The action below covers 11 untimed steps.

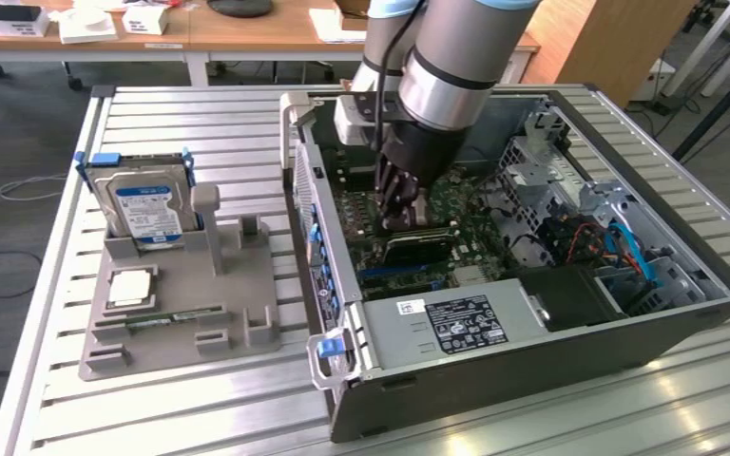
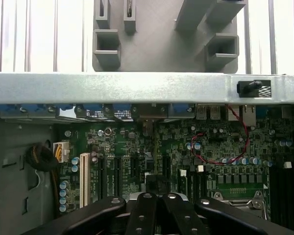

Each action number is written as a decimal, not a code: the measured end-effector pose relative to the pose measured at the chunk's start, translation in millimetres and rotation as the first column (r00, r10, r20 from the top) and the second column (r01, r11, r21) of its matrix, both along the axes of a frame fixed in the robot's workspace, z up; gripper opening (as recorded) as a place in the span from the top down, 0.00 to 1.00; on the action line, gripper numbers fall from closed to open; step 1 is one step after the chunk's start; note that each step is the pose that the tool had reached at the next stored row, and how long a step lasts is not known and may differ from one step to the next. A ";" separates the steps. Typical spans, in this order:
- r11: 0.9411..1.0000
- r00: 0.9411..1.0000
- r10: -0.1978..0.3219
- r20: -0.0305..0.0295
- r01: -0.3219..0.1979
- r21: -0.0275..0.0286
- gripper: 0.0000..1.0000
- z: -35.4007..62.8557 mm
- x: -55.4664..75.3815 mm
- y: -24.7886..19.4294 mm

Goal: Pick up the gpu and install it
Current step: 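Press down on the gpu until it lock into place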

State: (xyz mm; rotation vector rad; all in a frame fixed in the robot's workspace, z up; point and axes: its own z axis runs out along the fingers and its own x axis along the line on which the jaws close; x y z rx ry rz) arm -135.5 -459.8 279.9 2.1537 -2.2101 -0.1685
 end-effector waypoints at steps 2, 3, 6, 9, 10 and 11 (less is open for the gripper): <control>1.000 1.000 0.000 0.000 0.000 0.000 0.89 -0.8 -0.7 0.4; 1.000 1.000 0.000 0.000 0.000 0.000 0.89 -1.4 -1.0 0.5; 1.000 1.000 0.000 0.000 0.000 0.000 0.89 -2.3 -1.3 0.9; 1.000 1.000 0.000 0.000 0.000 0.000 0.89 -3.9 -1.4 1.5; 1.000 1.000 0.000 0.000 0.000 0.000 0.89 -4.3 -1.4 1.7; 1.000 1.000 0.000 0.000 0.000 0.000 0.89 -4.3 -1.4 1.7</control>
